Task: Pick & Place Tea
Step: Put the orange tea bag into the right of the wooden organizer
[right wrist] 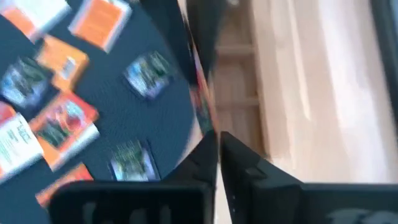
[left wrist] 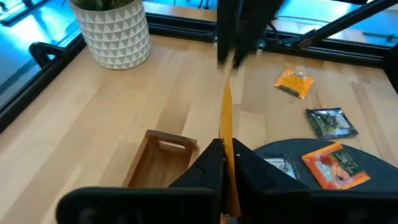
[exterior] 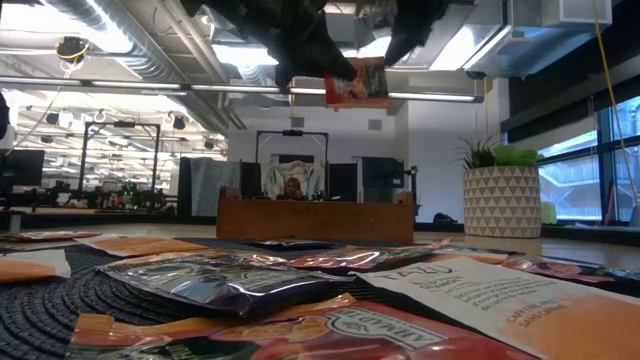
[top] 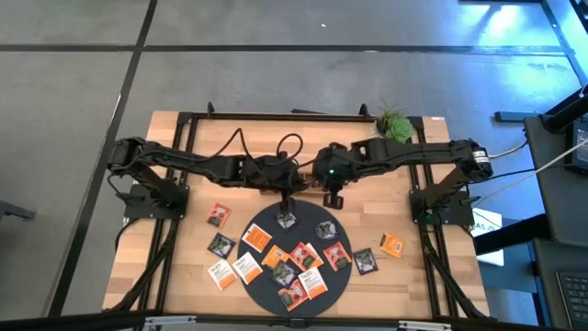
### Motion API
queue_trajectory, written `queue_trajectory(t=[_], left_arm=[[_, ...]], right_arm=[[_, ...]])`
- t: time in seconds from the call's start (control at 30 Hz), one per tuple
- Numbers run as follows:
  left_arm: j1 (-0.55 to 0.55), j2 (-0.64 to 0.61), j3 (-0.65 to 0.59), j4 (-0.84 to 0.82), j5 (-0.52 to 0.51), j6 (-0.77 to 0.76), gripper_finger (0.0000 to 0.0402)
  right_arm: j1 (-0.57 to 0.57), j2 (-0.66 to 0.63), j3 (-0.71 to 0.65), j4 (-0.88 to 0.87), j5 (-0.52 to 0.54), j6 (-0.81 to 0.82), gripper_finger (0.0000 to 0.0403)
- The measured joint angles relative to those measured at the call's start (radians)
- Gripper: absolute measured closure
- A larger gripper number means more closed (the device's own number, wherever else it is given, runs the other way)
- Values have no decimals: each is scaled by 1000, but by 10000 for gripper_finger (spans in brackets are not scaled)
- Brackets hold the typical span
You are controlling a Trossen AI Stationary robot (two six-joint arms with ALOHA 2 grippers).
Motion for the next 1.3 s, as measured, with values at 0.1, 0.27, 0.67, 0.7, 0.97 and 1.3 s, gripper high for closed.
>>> queue_trajectory(t=[0.1, 0.27, 0.67, 0.7, 0.97, 1.3], left_arm=[[4, -27, -2, -17, -6, 15, 395], [24, -81, 0, 14, -2, 27, 392], [43, -164, -258, 741, 40, 37, 395], [42, -164, -286, 823, 41, 36, 395], [37, -160, -363, 1013, 77, -2, 394], [29, -160, -363, 1013, 123, -27, 393]], right_arm=[[-8, -51, 21, -23, 16, 52, 333], [3, -158, 20, -27, 79, 104, 264], [106, -391, -231, 316, 259, 110, 201], [111, -404, -268, 381, 259, 99, 201], [112, -432, -505, 938, 182, 4, 201], [60, -403, -545, 1082, 57, 37, 208]])
